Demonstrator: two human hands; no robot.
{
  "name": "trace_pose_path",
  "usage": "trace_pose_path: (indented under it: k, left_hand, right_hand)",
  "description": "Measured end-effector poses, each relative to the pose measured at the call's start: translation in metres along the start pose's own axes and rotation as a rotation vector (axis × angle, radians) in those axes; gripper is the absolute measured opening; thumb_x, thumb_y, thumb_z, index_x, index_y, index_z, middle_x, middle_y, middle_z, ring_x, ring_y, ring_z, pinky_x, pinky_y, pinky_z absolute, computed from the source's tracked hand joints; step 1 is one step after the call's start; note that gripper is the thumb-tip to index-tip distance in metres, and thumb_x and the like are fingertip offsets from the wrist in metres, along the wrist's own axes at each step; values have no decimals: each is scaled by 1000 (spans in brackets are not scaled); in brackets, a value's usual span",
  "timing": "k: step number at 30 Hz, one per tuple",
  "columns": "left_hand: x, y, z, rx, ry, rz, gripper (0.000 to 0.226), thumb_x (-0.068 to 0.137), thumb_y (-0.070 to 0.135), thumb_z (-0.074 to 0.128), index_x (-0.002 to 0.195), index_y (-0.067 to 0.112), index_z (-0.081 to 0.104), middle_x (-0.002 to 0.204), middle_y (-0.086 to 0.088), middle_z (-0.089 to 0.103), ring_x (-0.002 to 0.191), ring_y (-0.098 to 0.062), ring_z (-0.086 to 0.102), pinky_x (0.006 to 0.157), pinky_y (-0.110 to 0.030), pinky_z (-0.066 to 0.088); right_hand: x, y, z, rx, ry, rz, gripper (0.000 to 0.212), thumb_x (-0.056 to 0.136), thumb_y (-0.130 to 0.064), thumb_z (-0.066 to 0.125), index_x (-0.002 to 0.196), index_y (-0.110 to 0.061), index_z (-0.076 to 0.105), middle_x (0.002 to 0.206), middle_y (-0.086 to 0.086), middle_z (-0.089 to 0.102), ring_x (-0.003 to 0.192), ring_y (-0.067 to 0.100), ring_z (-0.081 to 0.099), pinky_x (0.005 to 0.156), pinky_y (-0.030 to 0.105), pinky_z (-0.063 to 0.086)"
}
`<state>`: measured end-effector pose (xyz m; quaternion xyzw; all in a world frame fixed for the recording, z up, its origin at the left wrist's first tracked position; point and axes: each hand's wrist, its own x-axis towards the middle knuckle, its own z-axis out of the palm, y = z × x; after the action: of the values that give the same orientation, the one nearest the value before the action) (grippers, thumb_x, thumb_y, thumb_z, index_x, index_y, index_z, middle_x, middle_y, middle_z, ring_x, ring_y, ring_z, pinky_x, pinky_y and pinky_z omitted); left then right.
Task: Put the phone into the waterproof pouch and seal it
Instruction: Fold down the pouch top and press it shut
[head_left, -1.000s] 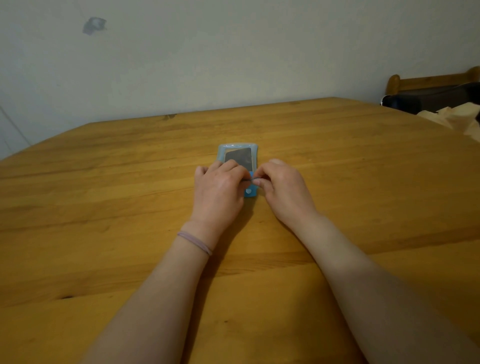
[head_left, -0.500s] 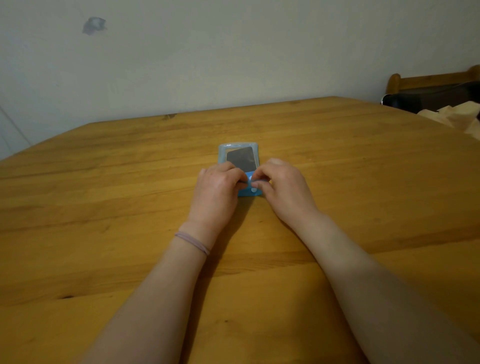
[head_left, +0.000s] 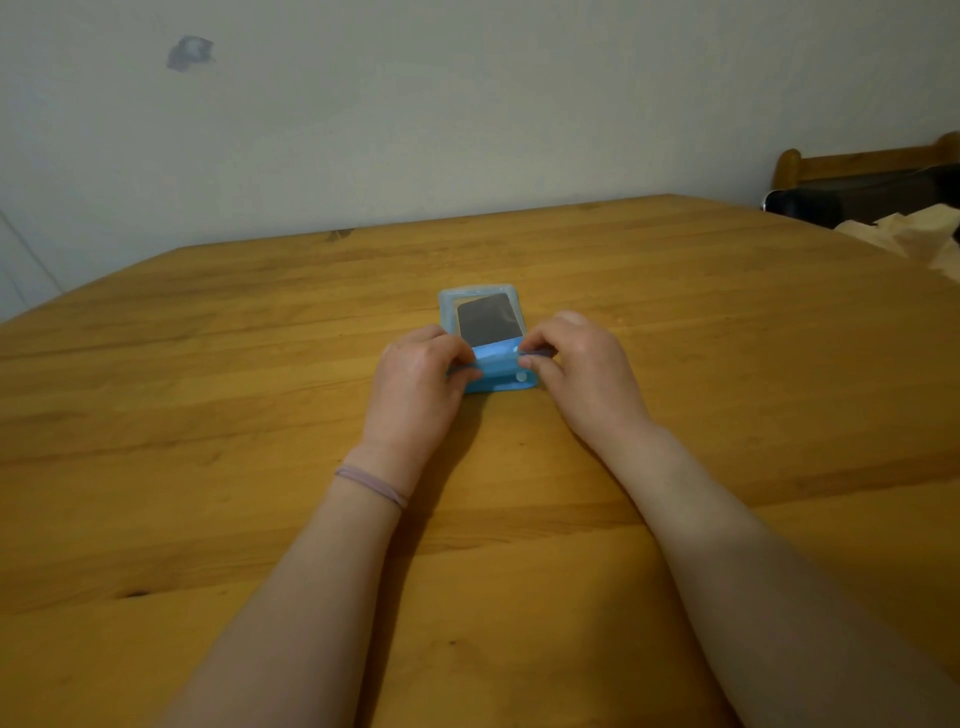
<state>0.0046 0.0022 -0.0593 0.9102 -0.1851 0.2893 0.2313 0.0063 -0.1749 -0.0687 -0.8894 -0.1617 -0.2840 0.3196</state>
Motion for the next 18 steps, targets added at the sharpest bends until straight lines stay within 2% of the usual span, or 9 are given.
trace_pose_path:
  k: [2, 8, 13, 18]
  left_hand:
    - [0, 0, 1, -2, -8, 4, 8, 74, 11, 75, 81, 8, 72, 81, -8, 67, 72, -25, 62, 66, -40, 52]
    - [2, 2, 0, 0, -29, 35, 6, 72, 7, 76, 76, 7, 72, 76, -7, 67, 68, -25, 61, 63, -38, 51]
    - [1, 2, 1, 13, -54, -18, 11, 74, 14, 75, 84, 12, 71, 84, -5, 66, 73, -25, 61, 66, -38, 50]
    - [-2, -4, -1, 33, -39, -100, 13, 72, 17, 78, 82, 12, 71, 81, -5, 64, 72, -24, 58, 63, -34, 46]
  right_hand:
    - [-1, -2, 0, -16, -21, -20, 13, 78, -14, 74, 91, -15, 69, 88, -3, 60, 84, 14, 55, 73, 26, 45]
    - [1, -5, 2, -1, -60, -15, 1, 81, -10, 69, 82, -10, 70, 84, 3, 64, 82, 20, 57, 71, 42, 49]
    - [0, -4, 3, -1, -41, 12, 0, 82, -10, 68, 82, -11, 68, 85, 3, 62, 82, 20, 56, 70, 40, 48]
    - [1, 2, 1, 17, -15, 67, 4, 80, -10, 69, 81, -12, 66, 86, -1, 59, 84, 20, 55, 71, 35, 45]
